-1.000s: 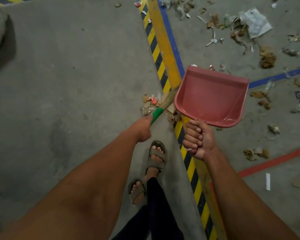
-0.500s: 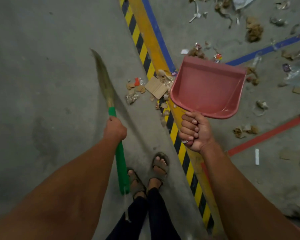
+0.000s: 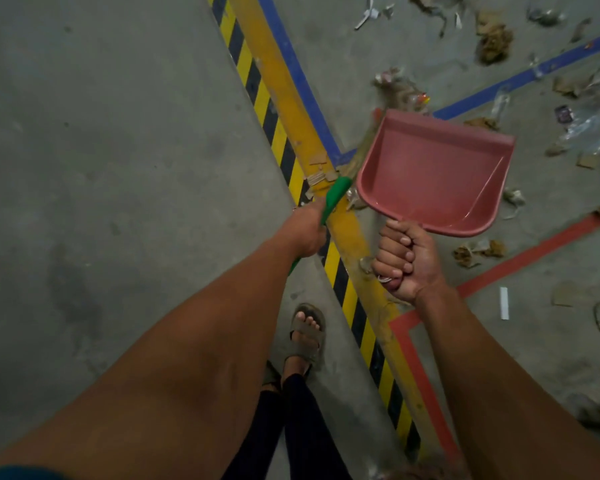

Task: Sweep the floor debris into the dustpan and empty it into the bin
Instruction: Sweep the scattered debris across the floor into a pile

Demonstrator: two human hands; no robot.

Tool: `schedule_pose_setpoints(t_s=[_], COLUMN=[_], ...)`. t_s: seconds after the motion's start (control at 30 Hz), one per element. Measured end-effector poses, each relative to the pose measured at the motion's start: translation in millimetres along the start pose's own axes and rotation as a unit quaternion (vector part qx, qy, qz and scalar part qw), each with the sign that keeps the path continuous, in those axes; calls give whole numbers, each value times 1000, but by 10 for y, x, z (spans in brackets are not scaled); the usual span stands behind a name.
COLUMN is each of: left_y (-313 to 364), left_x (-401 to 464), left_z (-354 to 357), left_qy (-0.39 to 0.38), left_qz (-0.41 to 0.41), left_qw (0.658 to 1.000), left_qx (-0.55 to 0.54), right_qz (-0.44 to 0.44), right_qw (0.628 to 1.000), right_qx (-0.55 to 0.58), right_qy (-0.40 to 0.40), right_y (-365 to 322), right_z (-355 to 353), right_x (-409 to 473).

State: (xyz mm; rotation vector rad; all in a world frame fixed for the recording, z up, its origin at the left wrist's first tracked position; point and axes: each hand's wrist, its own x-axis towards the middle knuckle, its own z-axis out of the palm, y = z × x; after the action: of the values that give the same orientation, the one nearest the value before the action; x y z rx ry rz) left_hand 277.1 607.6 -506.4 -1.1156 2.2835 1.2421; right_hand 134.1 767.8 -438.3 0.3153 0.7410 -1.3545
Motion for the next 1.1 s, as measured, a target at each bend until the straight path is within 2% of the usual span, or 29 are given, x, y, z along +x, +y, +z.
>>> schedule_pose_setpoints(t_s=[0.17, 0.3, 0.4, 0.5, 0.6, 0.77, 0.87, 1.0, 1.1], left_y=[-41, -200, -249, -158, 39, 276, 338, 231, 84], left_x=[-133, -284, -296, -178, -38, 242, 283, 6, -317], left_z=[-55, 24, 99, 143, 225, 146, 109, 126, 160], left_qy=[70, 125, 121, 78, 14, -69, -67, 6, 70], left_qz=[-8, -119, -220, -273, -221, -10, 48, 16, -82], left_qw=[998, 985, 968, 959, 975, 991, 990, 999, 994], left_qx=[6, 15, 17, -2, 34, 113, 117, 47, 22], right_qz=[-9, -9, -3, 4, 6, -3, -14, -29, -31], right_qw=[1000, 1000, 1000, 1000, 999, 999, 999, 999, 999], right_qx=[9, 16, 23, 24, 32, 37, 30, 30, 31], right_qy=[-7, -11, -13, -13, -16, -17, -18, -13, -10], right_y=[-175, -199, -161, -106, -70, -83, -126, -167, -174], right_z=[-6, -57, -146, -253, -344, -356, -319, -233, -199], right_x=[-59, -68, -79, -99, -140, -215, -239, -284, -318])
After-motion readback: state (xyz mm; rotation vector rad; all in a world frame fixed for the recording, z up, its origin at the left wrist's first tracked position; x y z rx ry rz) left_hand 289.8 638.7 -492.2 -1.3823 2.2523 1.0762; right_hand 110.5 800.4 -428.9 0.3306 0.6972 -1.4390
